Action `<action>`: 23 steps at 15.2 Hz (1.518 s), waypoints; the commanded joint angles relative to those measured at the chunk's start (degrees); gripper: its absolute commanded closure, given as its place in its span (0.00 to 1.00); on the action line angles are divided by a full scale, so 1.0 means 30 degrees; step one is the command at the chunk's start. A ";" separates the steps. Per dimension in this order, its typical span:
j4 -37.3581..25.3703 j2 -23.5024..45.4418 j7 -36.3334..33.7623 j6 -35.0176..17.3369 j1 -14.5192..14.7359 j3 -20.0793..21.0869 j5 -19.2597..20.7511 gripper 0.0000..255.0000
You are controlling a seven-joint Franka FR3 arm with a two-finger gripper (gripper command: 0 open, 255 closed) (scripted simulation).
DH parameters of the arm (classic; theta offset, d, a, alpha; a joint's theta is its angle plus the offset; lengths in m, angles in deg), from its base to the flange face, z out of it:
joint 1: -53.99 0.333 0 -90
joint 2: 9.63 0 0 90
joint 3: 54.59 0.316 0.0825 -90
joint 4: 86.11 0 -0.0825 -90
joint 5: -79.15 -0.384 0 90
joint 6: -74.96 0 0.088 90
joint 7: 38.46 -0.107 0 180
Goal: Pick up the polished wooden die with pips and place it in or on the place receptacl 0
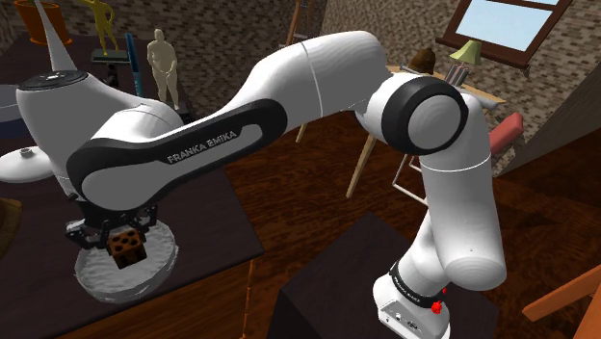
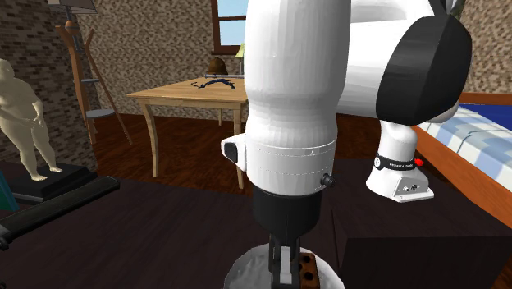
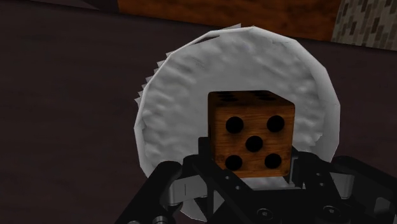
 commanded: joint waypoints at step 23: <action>-0.1353 -0.0687 0.0261 0.1958 0.0011 0.0231 -0.0375 0.00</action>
